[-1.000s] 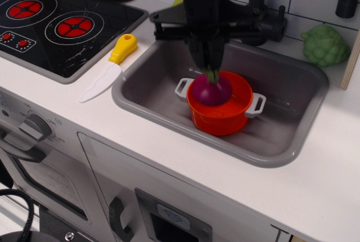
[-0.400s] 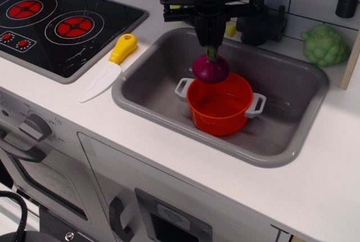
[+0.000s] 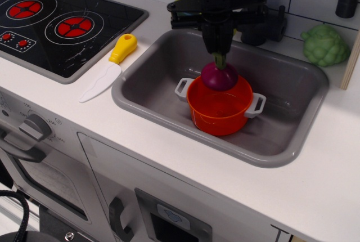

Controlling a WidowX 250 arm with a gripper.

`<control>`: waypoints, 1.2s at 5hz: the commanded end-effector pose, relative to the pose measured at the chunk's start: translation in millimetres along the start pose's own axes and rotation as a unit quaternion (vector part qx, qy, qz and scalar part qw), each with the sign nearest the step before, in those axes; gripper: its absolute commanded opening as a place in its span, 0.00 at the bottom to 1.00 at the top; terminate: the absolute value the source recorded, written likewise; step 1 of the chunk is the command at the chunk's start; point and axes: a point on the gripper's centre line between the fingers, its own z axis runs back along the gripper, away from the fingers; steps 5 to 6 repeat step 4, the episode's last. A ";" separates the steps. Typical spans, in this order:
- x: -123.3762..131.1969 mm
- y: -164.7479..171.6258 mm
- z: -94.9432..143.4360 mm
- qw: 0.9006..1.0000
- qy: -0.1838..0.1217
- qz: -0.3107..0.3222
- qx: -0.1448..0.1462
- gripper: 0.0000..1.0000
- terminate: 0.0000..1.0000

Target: Put beet in pot sink

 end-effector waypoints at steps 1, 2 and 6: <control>0.7 5.2 4.5 1.000 0.022 0.006 0.010 1.00 0.00; 0.7 5.2 4.5 1.000 0.022 0.006 0.010 1.00 0.00; 0.7 5.2 4.5 1.000 0.022 0.006 0.010 1.00 1.00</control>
